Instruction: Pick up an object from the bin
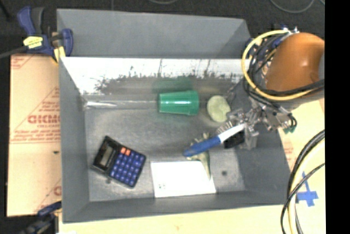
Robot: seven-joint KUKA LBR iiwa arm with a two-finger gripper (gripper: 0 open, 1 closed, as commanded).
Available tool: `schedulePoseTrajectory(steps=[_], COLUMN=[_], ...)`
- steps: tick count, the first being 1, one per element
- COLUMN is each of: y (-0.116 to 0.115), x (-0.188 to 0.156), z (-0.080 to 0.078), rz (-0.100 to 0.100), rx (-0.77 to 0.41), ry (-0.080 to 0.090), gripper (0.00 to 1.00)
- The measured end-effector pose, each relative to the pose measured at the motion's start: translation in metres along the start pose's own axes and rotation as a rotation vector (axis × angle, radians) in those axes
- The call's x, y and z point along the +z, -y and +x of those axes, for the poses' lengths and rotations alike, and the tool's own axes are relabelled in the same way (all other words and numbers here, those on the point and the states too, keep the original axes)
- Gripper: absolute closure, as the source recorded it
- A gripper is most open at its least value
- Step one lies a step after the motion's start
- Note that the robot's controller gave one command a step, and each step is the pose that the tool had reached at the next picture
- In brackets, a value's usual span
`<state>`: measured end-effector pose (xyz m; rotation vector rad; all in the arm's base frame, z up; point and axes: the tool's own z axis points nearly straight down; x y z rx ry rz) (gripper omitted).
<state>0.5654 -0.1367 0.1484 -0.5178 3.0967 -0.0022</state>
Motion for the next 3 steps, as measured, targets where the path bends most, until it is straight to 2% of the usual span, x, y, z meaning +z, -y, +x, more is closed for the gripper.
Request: schedulePoseTrajectory(steps=[3], y=[0.001], x=[-0.037], z=[-0.001], rz=[0.002], rx=[0.002], ry=[0.003], gripper=[1.0])
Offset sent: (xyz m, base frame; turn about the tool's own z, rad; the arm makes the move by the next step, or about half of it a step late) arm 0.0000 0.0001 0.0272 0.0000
